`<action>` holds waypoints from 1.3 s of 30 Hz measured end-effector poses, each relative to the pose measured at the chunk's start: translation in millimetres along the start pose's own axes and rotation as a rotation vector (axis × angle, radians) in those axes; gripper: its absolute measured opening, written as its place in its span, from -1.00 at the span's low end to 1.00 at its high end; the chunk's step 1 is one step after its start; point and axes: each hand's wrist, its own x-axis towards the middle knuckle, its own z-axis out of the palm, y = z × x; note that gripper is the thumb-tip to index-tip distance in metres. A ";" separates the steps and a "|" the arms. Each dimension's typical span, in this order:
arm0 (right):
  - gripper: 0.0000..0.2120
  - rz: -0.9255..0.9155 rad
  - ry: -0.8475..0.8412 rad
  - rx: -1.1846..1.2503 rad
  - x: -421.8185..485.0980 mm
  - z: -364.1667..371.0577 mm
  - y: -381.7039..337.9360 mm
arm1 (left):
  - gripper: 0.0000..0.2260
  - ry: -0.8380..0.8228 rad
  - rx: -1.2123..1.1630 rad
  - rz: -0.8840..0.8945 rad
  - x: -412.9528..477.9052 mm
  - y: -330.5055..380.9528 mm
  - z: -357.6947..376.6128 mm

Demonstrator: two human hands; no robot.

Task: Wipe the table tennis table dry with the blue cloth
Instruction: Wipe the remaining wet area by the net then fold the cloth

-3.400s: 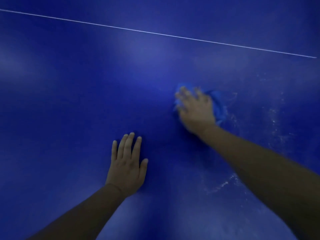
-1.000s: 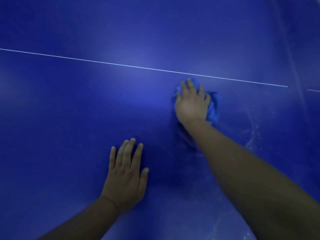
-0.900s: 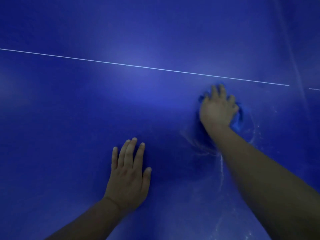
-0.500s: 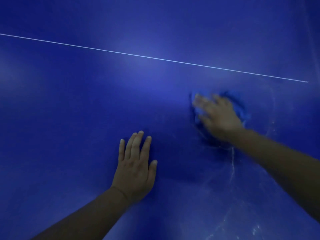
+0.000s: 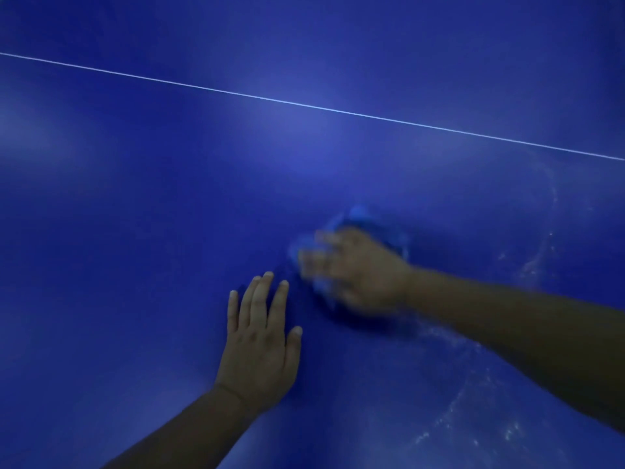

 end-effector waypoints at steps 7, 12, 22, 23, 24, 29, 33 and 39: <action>-0.58 0.028 -0.005 0.000 -49.6 -16.6 26.6 | -0.46 -0.042 0.046 0.065 -38.2 -17.1 0.2; -0.57 0.396 0.131 -0.074 -5.2 -3.6 21.5 | -0.44 -0.078 0.098 0.069 -44.6 -19.5 11.5; -0.54 -0.046 -0.036 0.080 -81.1 -3.3 -76.4 | -0.44 -0.072 -0.064 0.074 -44.6 -25.8 0.8; -0.55 0.143 0.036 0.035 -56.7 -7.5 -57.1 | -0.44 -0.065 -0.070 0.075 -47.1 -28.8 -0.9; -0.55 0.341 0.065 0.008 -35.1 -9.6 -45.0 | -0.45 -0.060 -0.070 0.067 -50.5 -31.7 -2.0; -0.57 0.139 0.005 0.094 -27.8 14.6 -139.5 | -0.45 -0.075 -0.028 0.054 -84.5 -47.8 -1.4; -0.57 -0.040 -0.150 0.097 -85.1 10.4 -172.9 | -0.46 -0.079 -0.022 0.109 -111.8 -54.2 -8.6; -0.56 0.253 -0.023 -0.001 -113.5 7.1 -164.9 | -0.47 -0.114 -0.075 0.207 -138.6 -51.0 -10.8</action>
